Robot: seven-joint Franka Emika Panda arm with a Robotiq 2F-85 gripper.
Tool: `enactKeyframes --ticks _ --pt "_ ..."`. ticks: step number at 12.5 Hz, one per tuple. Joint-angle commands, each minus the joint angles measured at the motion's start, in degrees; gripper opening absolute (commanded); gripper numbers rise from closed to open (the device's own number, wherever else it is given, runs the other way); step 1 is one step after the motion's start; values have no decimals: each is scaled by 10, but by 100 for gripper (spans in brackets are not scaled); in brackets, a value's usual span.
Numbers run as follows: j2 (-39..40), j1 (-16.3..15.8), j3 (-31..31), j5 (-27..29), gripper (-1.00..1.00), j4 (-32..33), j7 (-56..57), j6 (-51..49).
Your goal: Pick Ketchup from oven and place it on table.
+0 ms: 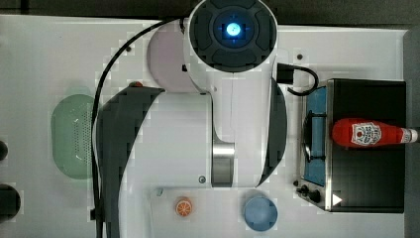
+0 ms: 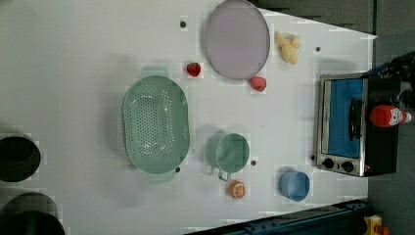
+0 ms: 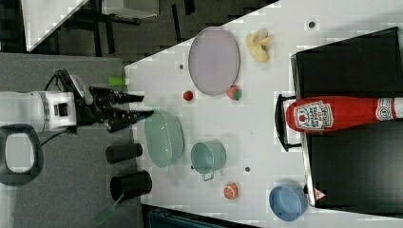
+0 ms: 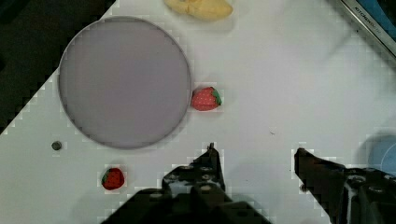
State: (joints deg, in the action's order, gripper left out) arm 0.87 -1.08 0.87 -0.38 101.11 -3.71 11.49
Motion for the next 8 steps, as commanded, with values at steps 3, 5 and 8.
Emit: enactKeyframes --ticks 3,5,8 --pt "-210 14 27 -1 99 103 -17 -98" --pt "-209 21 32 -1 100 103 -17 -95" --pt "-193 40 65 -2 100 103 -17 -70"
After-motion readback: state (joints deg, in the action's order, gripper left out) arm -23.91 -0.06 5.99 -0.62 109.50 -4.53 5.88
